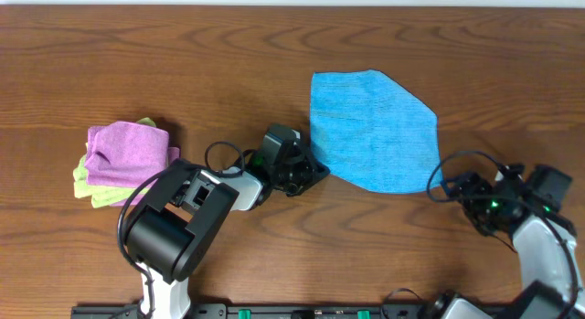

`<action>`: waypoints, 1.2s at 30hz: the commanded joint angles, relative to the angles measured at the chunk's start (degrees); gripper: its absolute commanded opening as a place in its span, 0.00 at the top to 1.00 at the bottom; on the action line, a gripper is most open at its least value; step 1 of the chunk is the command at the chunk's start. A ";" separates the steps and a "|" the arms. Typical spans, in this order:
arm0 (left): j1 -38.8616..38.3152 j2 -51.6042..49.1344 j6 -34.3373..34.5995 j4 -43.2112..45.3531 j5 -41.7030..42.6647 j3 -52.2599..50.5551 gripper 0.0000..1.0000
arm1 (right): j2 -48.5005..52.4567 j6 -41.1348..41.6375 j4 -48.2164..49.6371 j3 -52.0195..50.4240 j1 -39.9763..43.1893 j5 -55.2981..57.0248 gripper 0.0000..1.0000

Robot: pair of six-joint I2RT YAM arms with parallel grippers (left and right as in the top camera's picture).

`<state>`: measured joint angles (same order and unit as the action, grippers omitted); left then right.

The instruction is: Fold the cloth

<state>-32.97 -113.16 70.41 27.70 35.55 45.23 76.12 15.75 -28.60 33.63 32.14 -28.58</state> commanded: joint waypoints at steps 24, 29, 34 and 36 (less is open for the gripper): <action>5.01 -3.50 -4.11 -3.39 2.69 -2.69 0.94 | 12.28 12.00 13.03 -0.42 -13.09 2.86 0.48; 5.01 -3.50 -4.48 -3.41 3.06 -2.69 0.94 | 12.31 12.11 11.43 -0.42 -13.11 2.84 0.69; 5.20 -3.45 -5.38 -3.41 3.87 -2.69 0.94 | 12.28 12.09 9.01 -0.42 -13.11 2.14 0.99; 5.75 -3.17 -7.15 -3.41 5.25 -2.69 0.94 | 12.26 12.07 8.48 -0.39 -13.09 0.87 0.99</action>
<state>-28.53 -113.27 65.63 26.13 41.71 44.91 87.96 28.01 -19.57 33.82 19.51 -26.48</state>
